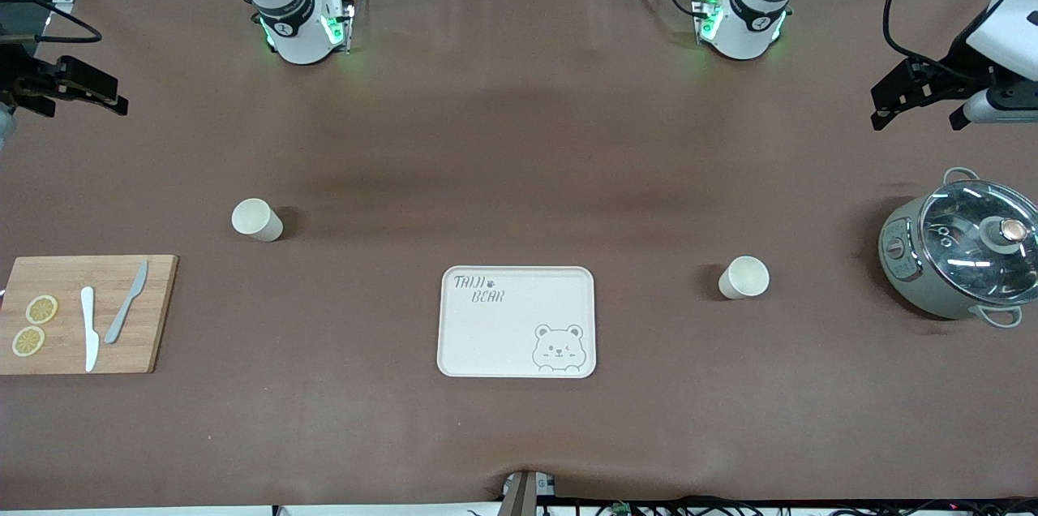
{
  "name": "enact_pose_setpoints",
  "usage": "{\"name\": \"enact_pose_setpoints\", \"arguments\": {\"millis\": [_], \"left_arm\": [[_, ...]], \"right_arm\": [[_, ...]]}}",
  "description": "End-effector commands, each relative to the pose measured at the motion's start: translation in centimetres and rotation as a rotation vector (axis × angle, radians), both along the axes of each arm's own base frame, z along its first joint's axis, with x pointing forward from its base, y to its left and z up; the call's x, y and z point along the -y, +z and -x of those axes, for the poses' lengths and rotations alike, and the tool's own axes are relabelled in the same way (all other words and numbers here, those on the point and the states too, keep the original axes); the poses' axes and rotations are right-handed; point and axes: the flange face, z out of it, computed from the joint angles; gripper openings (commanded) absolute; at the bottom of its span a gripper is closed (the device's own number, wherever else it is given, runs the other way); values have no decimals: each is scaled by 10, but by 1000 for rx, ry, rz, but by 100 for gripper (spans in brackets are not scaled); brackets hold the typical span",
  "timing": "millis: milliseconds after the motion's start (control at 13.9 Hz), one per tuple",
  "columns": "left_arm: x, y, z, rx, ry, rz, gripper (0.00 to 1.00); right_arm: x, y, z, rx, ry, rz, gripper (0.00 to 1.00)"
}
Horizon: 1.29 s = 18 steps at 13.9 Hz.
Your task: Place white IKEA cup upright on tray with both arms
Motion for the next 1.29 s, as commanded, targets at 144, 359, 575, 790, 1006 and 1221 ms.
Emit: {"name": "enact_pose_setpoints", "arguments": {"millis": [144, 359, 575, 790, 1006, 1221], "left_arm": [[-2, 5, -2, -16, -16, 9, 100], [-6, 1, -20, -17, -14, 7, 100], [-22, -27, -51, -60, 12, 7, 100], [-20, -59, -70, -81, 32, 8, 100], [-19, -100, -78, -67, 28, 8, 100], [-15, -132, -86, -1, 26, 15, 100]], "right_arm": [[4, 0, 5, 7, -20, -3, 100], [-3, 1, 4, 7, -8, -3, 100], [-4, 2, 4, 8, -6, -3, 100], [-4, 2, 5, 7, -6, -4, 100], [-4, 2, 5, 7, -6, -4, 100], [1, 3, 4, 10, -12, -3, 100]]}}
